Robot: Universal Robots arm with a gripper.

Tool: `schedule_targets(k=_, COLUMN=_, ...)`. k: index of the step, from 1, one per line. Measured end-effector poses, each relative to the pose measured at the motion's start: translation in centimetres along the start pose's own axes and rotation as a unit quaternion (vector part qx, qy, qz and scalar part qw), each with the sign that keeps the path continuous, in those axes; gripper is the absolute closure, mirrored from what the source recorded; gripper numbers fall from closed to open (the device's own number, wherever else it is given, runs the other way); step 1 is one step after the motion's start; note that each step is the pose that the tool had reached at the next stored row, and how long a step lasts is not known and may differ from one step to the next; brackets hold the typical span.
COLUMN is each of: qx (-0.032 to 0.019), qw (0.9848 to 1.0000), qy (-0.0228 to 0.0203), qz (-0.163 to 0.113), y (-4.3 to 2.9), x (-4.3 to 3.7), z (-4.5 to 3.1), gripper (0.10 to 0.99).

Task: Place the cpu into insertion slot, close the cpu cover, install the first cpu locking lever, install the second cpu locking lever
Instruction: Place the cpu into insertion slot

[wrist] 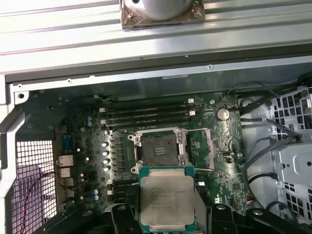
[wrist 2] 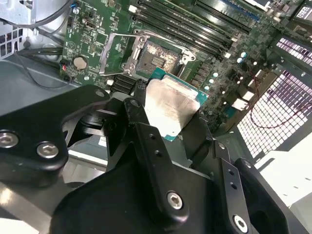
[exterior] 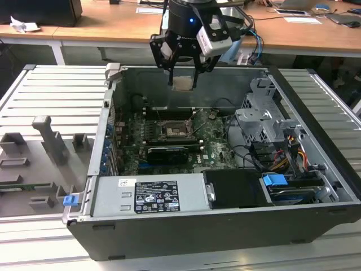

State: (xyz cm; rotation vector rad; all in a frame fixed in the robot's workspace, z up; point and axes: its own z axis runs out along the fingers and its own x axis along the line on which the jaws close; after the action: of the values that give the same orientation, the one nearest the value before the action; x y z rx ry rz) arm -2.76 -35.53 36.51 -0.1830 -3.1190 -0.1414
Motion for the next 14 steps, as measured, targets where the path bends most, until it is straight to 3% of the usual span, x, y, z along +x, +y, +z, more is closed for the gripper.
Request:
schedule_targets(k=6, qx=-0.0005, qw=0.9997, qy=-0.0021, qz=0.024, y=-0.01, x=0.00, z=0.07, gripper=0.549)
schedule_targets(k=11, qx=0.0000, qw=0.9996, qy=-0.0024, qz=0.027, y=-0.03, x=-0.01, z=0.38, gripper=0.549)
schedule_targets(k=14, qx=-0.0001, qw=0.9986, qy=-0.0047, qz=0.052, y=-0.04, x=-0.01, z=0.44, gripper=0.549)
